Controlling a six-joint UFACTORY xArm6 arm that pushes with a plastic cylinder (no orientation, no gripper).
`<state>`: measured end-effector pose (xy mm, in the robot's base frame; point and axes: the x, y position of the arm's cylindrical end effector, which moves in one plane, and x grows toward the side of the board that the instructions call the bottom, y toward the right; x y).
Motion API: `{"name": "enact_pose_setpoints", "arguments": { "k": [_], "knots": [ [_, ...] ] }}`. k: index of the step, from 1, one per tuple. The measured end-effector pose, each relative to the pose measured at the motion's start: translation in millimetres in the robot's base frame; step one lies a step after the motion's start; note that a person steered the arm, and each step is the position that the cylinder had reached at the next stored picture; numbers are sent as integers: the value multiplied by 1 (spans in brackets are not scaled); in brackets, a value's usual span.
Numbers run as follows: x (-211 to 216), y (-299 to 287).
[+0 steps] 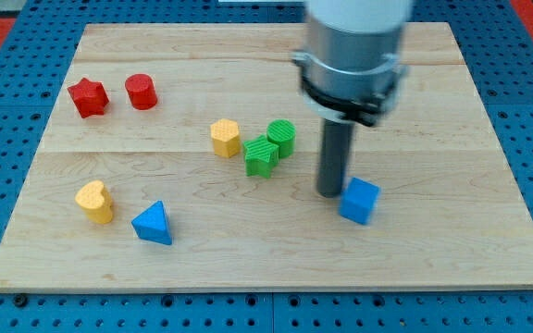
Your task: Move the blue triangle closer to yellow heart
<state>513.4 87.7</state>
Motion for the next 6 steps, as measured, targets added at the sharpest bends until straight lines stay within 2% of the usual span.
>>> {"name": "enact_pose_setpoints", "arguments": {
  "k": [1,4,6],
  "knots": [
    [21,3],
    [12,19],
    [14,-155]
  ]
}}
